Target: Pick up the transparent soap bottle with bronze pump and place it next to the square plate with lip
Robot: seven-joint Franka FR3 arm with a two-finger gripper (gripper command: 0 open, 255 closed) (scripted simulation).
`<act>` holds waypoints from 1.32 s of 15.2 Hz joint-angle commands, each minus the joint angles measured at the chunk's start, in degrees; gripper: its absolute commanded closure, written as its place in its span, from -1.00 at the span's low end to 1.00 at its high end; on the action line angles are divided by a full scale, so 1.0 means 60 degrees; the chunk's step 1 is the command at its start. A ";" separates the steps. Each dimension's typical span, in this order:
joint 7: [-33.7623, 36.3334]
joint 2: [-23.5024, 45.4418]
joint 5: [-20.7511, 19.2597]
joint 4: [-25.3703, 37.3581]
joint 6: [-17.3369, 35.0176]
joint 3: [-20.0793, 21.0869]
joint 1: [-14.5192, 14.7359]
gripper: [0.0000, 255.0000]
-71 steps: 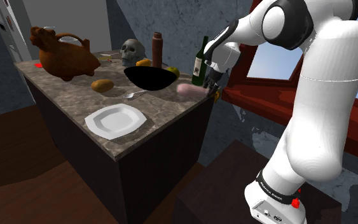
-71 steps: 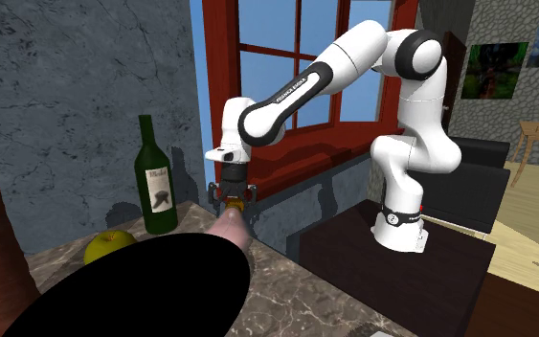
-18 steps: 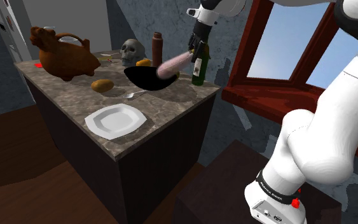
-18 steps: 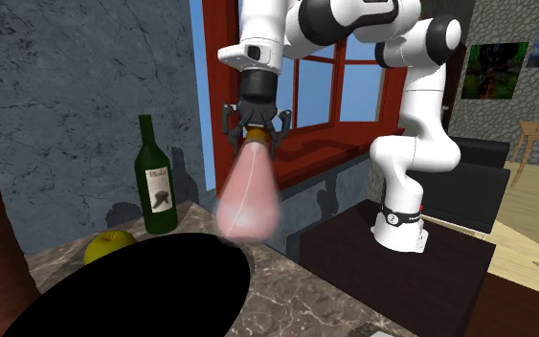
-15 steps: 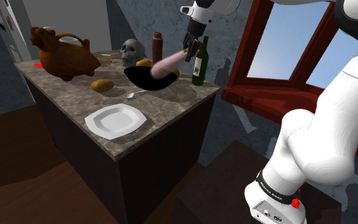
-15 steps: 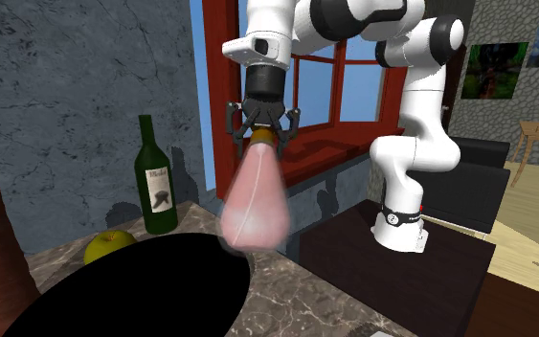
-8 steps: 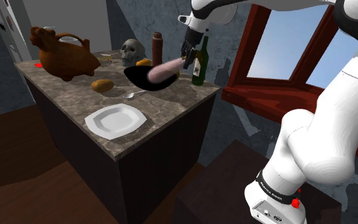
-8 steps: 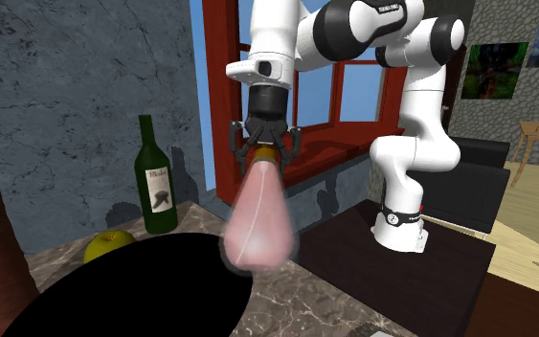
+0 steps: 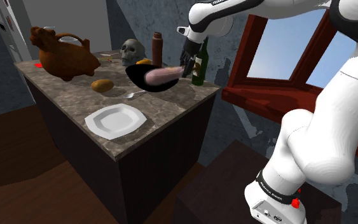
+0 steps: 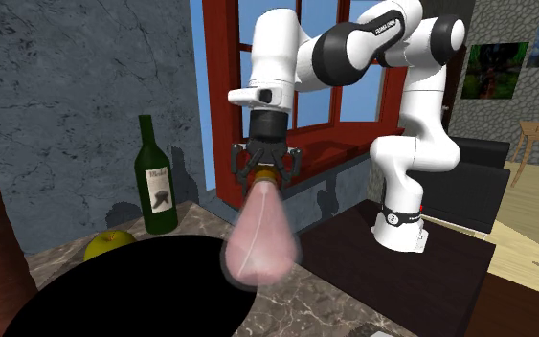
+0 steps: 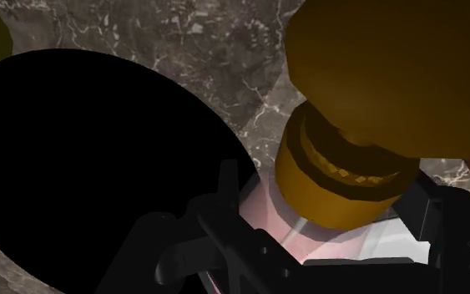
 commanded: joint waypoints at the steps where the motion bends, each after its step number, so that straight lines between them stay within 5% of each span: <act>1: -0.0074 0.0092 0.0085 -0.0163 0.0242 -0.0018 0.0005 1.00; 20: -0.1190 0.1274 0.1379 -0.1452 0.2367 -0.0105 0.0000 1.00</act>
